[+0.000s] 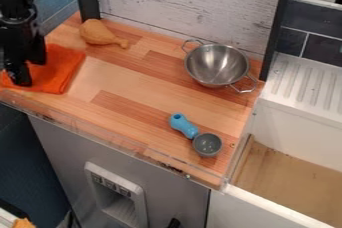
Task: Move the orange cloth to the upper side of the table
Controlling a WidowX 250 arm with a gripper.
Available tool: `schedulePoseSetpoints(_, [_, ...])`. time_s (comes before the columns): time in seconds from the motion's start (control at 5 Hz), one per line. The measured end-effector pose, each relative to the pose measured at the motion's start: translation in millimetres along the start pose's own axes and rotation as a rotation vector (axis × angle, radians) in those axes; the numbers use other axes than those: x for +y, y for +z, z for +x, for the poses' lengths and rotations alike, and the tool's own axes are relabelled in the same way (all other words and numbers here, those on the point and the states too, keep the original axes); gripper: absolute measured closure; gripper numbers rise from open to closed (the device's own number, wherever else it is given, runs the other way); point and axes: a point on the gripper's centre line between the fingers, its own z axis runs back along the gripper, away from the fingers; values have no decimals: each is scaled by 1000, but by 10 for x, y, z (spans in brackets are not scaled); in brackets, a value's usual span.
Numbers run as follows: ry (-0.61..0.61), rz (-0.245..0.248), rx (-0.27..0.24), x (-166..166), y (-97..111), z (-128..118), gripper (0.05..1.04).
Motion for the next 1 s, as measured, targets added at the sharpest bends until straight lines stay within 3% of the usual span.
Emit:
schedulePoseSetpoints(0.4, [-18, -3, 15, 145, 12, -260, 83])
schedulePoseSetpoints(0.6, [-81, -4, 27, 262, 75, -538, 83])
schedulePoseSetpoints(1.0, [-213, -9, 114, 404, 174, -1181, 84])
